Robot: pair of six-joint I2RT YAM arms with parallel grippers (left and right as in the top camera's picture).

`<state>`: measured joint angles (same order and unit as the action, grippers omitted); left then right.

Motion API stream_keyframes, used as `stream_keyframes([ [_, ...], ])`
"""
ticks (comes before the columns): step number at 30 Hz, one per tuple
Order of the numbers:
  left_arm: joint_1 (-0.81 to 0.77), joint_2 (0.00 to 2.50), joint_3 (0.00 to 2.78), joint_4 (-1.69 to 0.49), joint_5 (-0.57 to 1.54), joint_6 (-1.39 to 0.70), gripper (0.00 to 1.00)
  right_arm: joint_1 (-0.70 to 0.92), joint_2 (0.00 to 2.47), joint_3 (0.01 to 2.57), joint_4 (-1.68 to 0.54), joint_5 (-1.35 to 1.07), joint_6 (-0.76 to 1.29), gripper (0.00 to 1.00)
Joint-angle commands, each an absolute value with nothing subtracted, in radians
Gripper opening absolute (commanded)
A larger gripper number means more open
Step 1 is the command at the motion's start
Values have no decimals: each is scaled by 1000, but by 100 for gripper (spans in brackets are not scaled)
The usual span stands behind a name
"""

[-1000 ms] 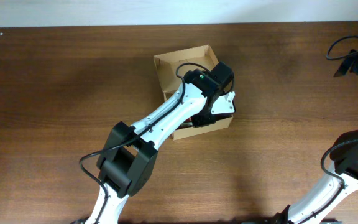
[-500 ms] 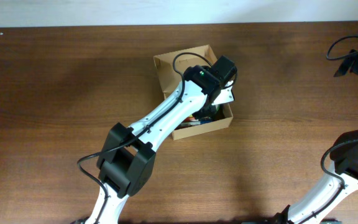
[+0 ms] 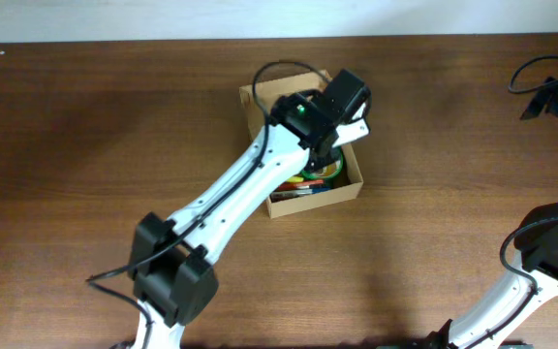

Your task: Pack container

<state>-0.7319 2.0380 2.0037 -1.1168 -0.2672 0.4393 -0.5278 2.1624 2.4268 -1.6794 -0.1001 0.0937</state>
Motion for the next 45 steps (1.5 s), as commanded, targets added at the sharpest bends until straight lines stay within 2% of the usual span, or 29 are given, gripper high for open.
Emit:
stream_keyframes([
  [1,-713,1950,2078,-1118,-398,308,2,-524,2132,2426,-1679,-113,85,99],
  [6,-621,1874,2162,-1118,-453,228,2,-524,2132,2426,-1679,-113,85,99],
  [11,-430,1818,2178,-1121,-439,159,2,-524,2132,2426,-1636,-162,121,99],
  [16,-205,1818,2177,-1134,-213,144,2,-524,2132,2427,-1534,-351,169,99],
  [17,-168,1818,2177,-1134,-164,142,2,-524,2132,2428,-1526,-383,169,69],
  [18,-133,1818,2177,-1134,-126,142,2,-523,2132,2427,-1517,-426,161,44],
  [19,-97,1818,2177,-1134,-95,141,2,-515,2132,2427,-1512,-448,136,30],
  [20,-66,1820,2177,-1133,-76,131,2,-504,2132,2427,-1514,-432,131,22],
  [22,-26,1826,2177,-1133,-58,117,2,-471,2132,2427,-1536,-375,116,14],
  [23,-8,1833,2177,-1133,-46,117,2,-443,2132,2427,-1558,-328,104,6],
  [29,18,1913,2177,-1130,-1,117,2,-255,2131,2427,-1612,-212,83,4],
  [36,21,1997,2144,-1120,64,117,2,58,2124,2371,-1626,-57,85,4],
  [45,68,2009,2057,-1082,64,118,2,271,2099,2231,-1662,-38,82,4],
])
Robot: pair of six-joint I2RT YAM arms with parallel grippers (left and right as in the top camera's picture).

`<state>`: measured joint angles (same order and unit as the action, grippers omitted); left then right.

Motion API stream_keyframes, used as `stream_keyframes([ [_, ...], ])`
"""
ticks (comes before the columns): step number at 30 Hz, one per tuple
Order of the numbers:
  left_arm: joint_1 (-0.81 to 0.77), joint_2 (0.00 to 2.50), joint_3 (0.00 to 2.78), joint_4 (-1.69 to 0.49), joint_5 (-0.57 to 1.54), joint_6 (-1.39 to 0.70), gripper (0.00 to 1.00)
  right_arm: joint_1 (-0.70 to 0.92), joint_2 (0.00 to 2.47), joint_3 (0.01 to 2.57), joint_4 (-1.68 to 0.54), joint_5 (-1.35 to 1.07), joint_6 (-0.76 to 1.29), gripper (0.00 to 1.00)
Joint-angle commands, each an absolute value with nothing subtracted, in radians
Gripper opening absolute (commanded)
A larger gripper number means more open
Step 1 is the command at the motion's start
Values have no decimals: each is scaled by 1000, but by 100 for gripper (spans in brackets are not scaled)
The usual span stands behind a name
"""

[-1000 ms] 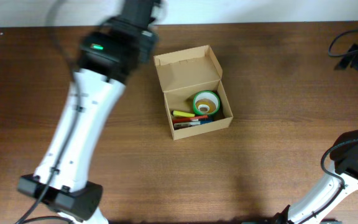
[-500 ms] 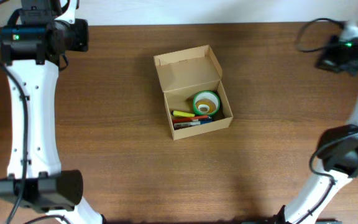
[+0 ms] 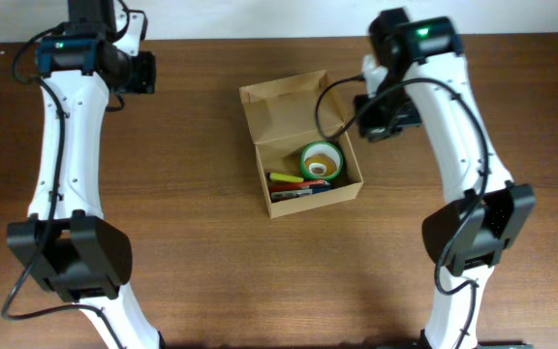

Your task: Pack container

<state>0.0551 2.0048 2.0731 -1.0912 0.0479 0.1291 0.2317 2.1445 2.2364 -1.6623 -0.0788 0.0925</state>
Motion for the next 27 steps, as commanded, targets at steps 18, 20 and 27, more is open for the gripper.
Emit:
stream_keyframes([
  [18,70,2049,2051,-1076,45,237,2,167,1490,1528,-1465,-38,112,4],
  [20,73,2049,2049,-1078,34,237,2,199,1470,1454,-1455,-50,157,4],
  [27,73,2049,2049,-1077,34,237,2,305,1492,1228,-1220,-197,200,4],
])
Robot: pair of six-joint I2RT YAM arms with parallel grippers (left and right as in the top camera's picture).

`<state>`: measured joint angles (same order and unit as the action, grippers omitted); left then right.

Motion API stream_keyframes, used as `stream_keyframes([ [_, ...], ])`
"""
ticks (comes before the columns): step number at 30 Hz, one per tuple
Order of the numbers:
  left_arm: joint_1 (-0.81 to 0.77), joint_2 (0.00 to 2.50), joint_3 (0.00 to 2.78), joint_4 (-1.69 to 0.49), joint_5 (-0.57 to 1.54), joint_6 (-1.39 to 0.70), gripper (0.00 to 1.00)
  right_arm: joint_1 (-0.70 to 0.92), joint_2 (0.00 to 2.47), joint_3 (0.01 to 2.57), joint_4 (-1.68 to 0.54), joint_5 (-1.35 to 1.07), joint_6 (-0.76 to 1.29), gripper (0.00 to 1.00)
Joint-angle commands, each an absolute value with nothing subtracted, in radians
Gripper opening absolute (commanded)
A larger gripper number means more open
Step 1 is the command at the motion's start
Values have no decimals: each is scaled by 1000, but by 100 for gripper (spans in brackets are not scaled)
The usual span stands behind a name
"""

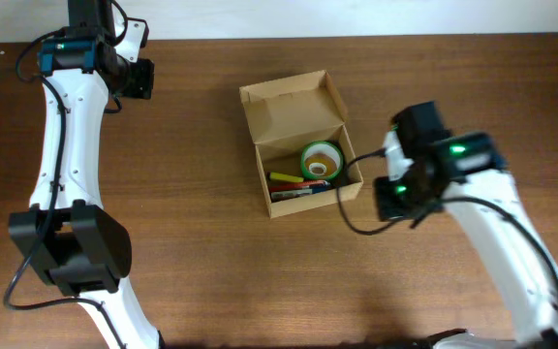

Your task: Pack container

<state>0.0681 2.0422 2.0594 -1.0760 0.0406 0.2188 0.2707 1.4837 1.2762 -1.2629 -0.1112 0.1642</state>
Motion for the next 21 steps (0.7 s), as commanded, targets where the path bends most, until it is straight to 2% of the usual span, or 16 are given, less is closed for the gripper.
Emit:
stream_keyframes([
  [1,72,2049,2049,-1077,34,237,2,319,1501,1213,-1189,-205,204,4],
  [13,72,2049,2049,-1073,35,237,2,473,1737,1197,-978,-297,219,4],
  [21,72,2049,2049,-1069,35,237,2,518,1774,1197,-872,-331,222,4],
])
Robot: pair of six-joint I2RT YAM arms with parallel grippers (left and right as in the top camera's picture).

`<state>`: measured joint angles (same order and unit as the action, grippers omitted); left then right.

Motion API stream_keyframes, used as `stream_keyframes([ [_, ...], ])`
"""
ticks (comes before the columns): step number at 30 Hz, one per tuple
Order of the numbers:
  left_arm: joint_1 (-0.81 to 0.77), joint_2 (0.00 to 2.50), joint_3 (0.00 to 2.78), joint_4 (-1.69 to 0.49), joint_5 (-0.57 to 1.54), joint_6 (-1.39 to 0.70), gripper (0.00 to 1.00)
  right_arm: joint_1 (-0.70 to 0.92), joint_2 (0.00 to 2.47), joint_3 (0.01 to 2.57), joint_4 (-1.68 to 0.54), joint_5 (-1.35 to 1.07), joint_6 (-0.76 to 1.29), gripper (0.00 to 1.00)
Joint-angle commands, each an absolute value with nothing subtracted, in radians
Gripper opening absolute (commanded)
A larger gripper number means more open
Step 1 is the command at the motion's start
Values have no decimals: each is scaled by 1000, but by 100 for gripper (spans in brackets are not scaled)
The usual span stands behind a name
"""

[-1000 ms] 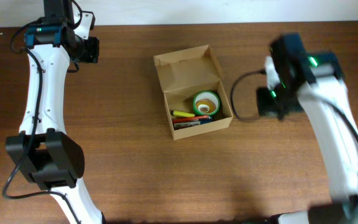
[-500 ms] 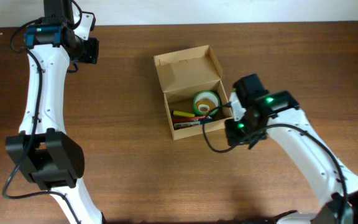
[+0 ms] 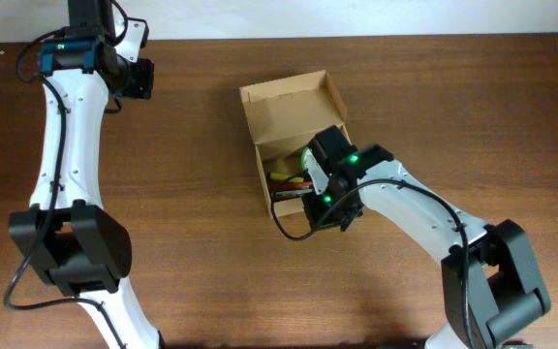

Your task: Pack container

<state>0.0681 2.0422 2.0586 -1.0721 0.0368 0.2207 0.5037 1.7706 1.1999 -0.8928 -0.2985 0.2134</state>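
An open cardboard box [image 3: 290, 109] stands mid-table with its lid flap folded back. Inside lie coloured pens [image 3: 283, 179] and a green tape roll [image 3: 307, 158], mostly covered by my right arm. My right gripper [image 3: 320, 197] hangs over the box's front right corner, and its wrist hides the fingers. Far off at the back left, my left gripper [image 3: 139, 78] is away from the box. Its jaws are too dark to read.
The brown wooden table [image 3: 192, 262] carries only the box. A black cable [image 3: 294, 228] loops from the right wrist just in front of the box. The left arm's base [image 3: 71, 252] stands at the front left and the right arm's base [image 3: 497, 286] at the front right.
My right arm has moved left from beside the box's right front to over its front right corner, covering most of the tape roll. The left arm has not moved.
At first my left arm reached over the box while the right arm was far back at the right. Then the left arm was at the back left and the right wrist was by the box's right side. Later it was lower right of the box, now over it.
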Motion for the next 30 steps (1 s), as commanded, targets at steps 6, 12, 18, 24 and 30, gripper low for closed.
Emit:
stream_keyframes([
  [6,72,2049,2049,-1069,35,237,2,518,1774,1197,-775,-373,240,4],
  [12,65,2049,2049,-1069,38,237,2,518,1774,1197,-707,-370,253,4],
  [18,46,2049,2049,-1069,38,237,2,518,1776,1197,-630,-355,279,4],
  [24,32,2049,2049,-1069,38,237,2,518,1776,1215,-673,-369,277,4],
  [30,29,2049,2049,-1068,104,237,2,517,1776,1428,-894,-381,171,3],
])
